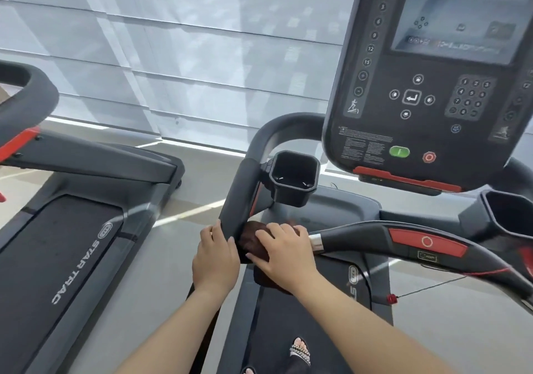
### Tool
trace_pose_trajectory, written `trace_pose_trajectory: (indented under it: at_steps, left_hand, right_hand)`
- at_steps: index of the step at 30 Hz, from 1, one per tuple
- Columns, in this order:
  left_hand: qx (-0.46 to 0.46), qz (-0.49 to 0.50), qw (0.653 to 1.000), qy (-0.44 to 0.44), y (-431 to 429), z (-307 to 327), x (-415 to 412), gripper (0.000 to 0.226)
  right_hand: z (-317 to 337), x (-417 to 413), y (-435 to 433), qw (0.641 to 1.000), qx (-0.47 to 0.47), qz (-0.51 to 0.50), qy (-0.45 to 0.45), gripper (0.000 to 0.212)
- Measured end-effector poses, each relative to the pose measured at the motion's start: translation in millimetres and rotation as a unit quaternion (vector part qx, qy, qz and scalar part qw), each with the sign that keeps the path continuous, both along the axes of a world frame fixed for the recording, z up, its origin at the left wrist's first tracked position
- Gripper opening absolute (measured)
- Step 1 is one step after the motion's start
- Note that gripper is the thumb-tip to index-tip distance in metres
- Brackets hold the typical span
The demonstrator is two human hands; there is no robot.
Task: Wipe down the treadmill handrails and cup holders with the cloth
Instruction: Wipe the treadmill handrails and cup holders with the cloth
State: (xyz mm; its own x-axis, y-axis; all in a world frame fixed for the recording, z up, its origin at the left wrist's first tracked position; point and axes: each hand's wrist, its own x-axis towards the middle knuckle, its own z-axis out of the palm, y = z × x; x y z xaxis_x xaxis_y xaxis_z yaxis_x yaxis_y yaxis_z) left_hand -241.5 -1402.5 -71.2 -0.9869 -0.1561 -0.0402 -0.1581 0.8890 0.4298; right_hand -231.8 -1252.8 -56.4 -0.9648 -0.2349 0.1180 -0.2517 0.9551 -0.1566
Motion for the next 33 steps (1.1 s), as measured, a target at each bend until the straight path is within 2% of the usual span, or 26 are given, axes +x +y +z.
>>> trace_pose_trajectory:
  at_steps: [9,15,17,19,21,23,26,28,30,33]
  left_hand:
    - [0.015,-0.013,1.000,0.004,2,-1,-1,0.045]
    - [0.045,-0.013,0.999,0.010,-1,-2,-1,0.046]
    - [0.021,-0.049,0.998,0.035,0,-3,0,0.046]
    - [-0.041,-0.095,0.994,0.040,2,-5,4,0.045]
    - [-0.067,-0.122,0.990,0.035,7,-4,4,0.043]
    - [-0.061,-0.160,0.984,0.038,23,2,1,0.042]
    - [0.007,-0.226,0.972,0.057,65,18,-4,0.040]
    - [0.053,-0.267,0.959,0.078,99,28,-2,0.041]
    - [0.087,-0.298,0.946,0.092,129,34,0,0.039]
    - [0.101,-0.322,0.939,0.061,158,34,4,0.038]
  right_hand:
    - [12,24,78,0.991,-0.015,-0.071,0.115,0.039]
    - [12,26,68,0.983,-0.043,-0.133,0.119,0.036]
    - [14,24,65,0.987,-0.047,-0.103,0.116,0.032]
    - [19,26,71,0.987,-0.075,-0.080,0.113,0.026]
    - [28,31,83,0.982,-0.108,-0.096,0.119,0.023]
    - [39,41,106,0.967,-0.152,-0.142,0.149,0.022]
    - [63,59,153,0.927,-0.216,-0.217,0.217,0.027]
    - [78,67,182,0.914,-0.173,-0.261,0.259,0.031]
    - [84,67,200,0.917,-0.109,-0.276,0.266,0.034]
    - [71,61,196,0.956,-0.042,-0.247,0.150,0.041]
